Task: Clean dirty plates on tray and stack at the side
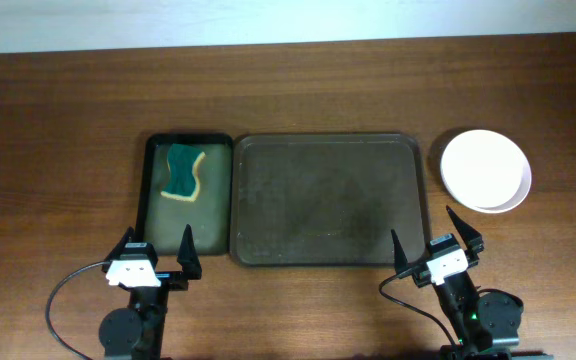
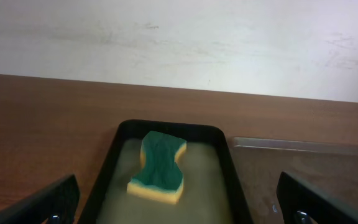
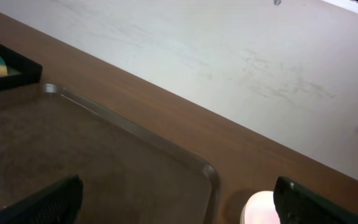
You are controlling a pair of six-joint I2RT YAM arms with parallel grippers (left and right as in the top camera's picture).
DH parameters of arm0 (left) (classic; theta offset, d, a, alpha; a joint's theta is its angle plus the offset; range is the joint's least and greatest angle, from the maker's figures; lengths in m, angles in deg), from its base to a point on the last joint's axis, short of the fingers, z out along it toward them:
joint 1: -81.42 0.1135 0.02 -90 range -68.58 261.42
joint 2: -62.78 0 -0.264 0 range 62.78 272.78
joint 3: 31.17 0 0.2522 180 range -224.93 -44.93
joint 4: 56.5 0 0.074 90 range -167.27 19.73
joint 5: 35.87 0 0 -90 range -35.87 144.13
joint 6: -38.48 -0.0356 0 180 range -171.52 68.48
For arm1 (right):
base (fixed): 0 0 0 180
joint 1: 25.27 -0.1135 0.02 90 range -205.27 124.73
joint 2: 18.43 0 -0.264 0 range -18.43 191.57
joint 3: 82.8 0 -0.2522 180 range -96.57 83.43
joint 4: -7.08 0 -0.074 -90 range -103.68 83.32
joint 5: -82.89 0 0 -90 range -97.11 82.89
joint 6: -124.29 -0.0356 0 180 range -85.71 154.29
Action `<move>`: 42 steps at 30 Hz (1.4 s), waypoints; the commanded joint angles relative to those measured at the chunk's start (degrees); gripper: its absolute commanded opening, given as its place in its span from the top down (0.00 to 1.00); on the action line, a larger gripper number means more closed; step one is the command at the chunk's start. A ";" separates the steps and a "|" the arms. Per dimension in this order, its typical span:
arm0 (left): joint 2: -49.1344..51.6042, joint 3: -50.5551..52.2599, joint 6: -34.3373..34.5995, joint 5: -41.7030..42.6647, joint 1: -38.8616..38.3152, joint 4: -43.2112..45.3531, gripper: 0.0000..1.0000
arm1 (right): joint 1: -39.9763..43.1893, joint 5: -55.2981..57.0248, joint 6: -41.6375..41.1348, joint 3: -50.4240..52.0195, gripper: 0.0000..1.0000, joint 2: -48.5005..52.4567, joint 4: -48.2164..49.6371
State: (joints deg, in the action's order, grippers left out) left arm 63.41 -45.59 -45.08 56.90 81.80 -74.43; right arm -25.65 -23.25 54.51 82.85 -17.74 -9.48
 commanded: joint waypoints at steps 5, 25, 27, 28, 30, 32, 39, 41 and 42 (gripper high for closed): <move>-0.33 0.11 -0.52 -0.61 -0.24 -0.46 0.01 | -0.37 0.26 0.22 0.26 0.02 -0.48 -0.31; -0.33 0.11 -0.52 -0.61 -0.24 -0.46 0.01 | -0.31 13.40 -25.42 0.26 0.02 -0.39 -1.49; -0.33 0.11 -0.52 -0.63 -0.24 -0.46 0.01 | -0.31 13.40 -25.42 0.26 0.02 -0.37 -1.49; -0.33 0.11 -0.52 -0.63 -0.24 -0.46 0.01 | -0.31 13.40 -25.42 0.26 0.02 -0.37 -1.49; -0.33 0.11 -0.52 -0.63 -0.24 -0.46 0.01 | -0.31 13.40 -25.42 0.26 0.02 -0.37 -1.49; -0.33 0.11 -0.52 -0.61 -0.24 -0.46 0.01 | -0.31 13.40 -25.42 0.26 0.01 -0.37 -1.49; -0.33 0.11 -0.52 -0.61 -0.24 -0.46 0.01 | -0.31 13.40 -25.42 0.26 0.02 -0.37 -1.49; -0.33 0.11 -0.52 -0.63 -0.24 -0.46 0.01 | -0.31 13.40 -25.42 0.26 0.01 -0.37 -1.49; -0.33 0.11 -0.52 -0.63 -0.24 -0.46 0.01 | -0.31 13.40 -25.42 0.26 0.02 -0.37 -1.49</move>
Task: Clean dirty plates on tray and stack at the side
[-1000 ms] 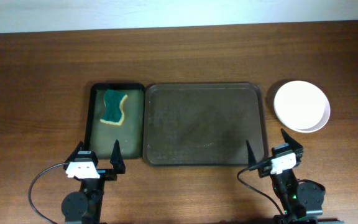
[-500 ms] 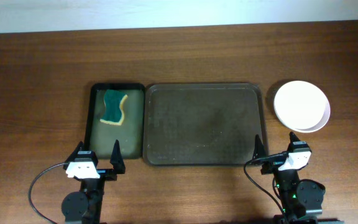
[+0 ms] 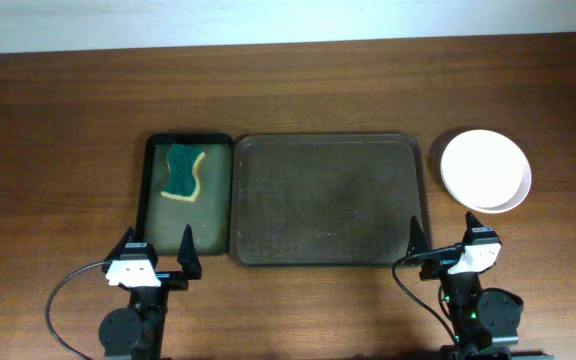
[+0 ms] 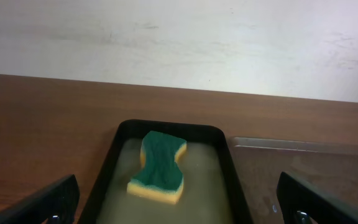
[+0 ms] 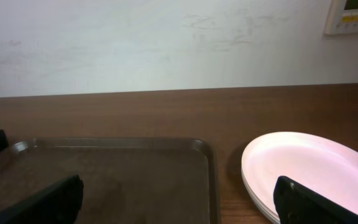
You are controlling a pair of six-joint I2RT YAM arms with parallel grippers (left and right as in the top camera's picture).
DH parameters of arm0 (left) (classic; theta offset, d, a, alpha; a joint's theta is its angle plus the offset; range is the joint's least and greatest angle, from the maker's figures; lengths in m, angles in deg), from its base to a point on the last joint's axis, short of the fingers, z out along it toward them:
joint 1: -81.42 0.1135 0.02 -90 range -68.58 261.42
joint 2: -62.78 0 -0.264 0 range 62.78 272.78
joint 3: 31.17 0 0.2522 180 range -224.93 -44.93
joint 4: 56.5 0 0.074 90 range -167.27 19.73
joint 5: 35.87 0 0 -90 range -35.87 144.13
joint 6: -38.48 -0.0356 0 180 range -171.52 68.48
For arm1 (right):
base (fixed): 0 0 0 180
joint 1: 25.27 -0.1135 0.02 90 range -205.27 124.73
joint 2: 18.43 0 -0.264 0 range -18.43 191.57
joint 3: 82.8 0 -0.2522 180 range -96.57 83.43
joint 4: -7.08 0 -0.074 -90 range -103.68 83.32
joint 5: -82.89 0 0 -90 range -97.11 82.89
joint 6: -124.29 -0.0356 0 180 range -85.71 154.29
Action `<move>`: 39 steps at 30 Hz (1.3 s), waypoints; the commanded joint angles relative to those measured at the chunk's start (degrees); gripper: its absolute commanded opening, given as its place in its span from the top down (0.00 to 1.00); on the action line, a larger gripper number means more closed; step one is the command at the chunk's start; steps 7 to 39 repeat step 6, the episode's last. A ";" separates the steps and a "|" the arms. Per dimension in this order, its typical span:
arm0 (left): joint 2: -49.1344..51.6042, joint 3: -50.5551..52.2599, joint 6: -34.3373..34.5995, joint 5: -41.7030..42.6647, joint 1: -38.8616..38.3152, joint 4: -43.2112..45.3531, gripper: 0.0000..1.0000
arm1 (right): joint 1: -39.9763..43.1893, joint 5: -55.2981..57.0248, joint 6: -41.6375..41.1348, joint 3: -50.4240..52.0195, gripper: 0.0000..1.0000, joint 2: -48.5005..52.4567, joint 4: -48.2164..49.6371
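The brown tray (image 3: 328, 200) lies bare in the table's middle, also in the right wrist view (image 5: 104, 180). White plates (image 3: 485, 171) sit stacked to its right (image 5: 309, 168). A green and yellow sponge (image 3: 183, 172) lies in the small black tray (image 3: 189, 195) on the left, and shows ahead in the left wrist view (image 4: 158, 167). My left gripper (image 3: 157, 250) stands open at that tray's near edge. My right gripper (image 3: 448, 240) is open near the brown tray's front right corner, holding nothing.
Wooden table all around; a pale wall runs behind its far edge. A small panel (image 5: 355, 15) hangs on the wall at the upper right. Black cables loop near both arm bases at the front edge.
My right gripper has turned from a slanted heading to facing straight toward the far wall, and its fingers now sit a little further right. The left arm, sponge and plates are unchanged.
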State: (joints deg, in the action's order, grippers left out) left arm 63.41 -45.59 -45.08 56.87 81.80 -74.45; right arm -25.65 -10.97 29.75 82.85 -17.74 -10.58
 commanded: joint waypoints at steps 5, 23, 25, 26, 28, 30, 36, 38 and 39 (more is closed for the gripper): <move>-0.33 0.11 -0.52 -0.61 -0.24 -0.44 0.01 | -0.31 1.11 -0.66 0.26 0.02 -0.37 -0.39; -0.33 0.11 -0.52 -0.59 -0.24 -0.44 0.01 | -0.31 1.11 -0.66 0.26 0.02 -0.37 -0.39; -0.33 0.11 -0.52 -0.59 -0.24 -0.44 0.01 | -0.31 1.11 -0.66 0.26 0.02 -0.37 -0.39; -0.33 0.11 -0.52 -0.59 -0.24 -0.44 0.01 | -0.31 1.11 -0.66 0.26 0.02 -0.37 -0.39; -0.33 0.11 -0.52 -0.59 -0.24 -0.44 0.01 | -0.31 1.11 -0.66 0.26 0.02 -0.37 -0.39; -0.33 0.11 -0.52 -0.59 -0.24 -0.44 0.01 | -0.31 1.11 -0.66 0.26 0.02 -0.37 -0.39; -0.33 0.11 -0.52 -0.59 -0.24 -0.44 0.01 | -0.31 1.11 -0.66 0.26 0.02 -0.37 -0.39; -0.33 0.11 -0.52 -0.59 -0.24 -0.44 0.01 | -0.31 1.11 -0.66 0.26 0.02 -0.37 -0.39; -0.33 0.11 -0.52 -0.59 -0.24 -0.44 0.01 | -0.31 1.11 -0.66 0.26 0.02 -0.37 -0.39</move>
